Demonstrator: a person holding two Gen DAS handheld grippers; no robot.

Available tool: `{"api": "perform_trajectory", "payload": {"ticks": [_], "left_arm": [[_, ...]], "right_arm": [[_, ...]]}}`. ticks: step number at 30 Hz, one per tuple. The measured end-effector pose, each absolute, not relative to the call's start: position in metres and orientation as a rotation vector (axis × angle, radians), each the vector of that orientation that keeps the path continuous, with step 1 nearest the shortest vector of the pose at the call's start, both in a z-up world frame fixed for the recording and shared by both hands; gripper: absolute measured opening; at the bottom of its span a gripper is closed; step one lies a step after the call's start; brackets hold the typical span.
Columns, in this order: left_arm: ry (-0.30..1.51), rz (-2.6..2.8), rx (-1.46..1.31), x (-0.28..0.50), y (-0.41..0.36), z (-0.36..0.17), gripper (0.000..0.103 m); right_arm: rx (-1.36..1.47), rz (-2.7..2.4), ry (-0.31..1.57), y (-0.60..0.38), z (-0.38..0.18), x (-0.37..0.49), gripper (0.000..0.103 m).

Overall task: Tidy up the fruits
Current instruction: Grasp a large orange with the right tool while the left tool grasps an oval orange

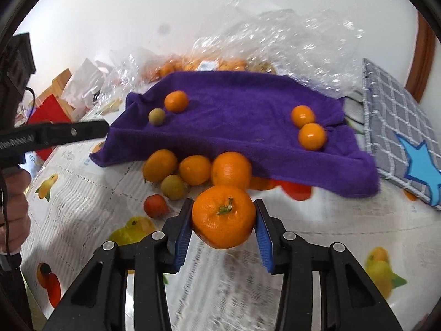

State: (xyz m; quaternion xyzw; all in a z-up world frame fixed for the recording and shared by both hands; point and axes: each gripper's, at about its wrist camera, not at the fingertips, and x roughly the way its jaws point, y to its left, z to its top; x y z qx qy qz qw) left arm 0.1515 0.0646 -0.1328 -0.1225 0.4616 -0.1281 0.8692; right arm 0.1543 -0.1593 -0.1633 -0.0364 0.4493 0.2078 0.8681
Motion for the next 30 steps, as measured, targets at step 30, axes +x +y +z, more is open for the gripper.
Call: {"api": "perform_trajectory", "payload": {"ticks": [30], "left_arm": [[1.06,-0.251,-0.233,0.171,0.027,-0.175,0.031]], "right_arm": [[0.029,0.265,0.888,-0.255,-0.163,0.162,0.042]]}}
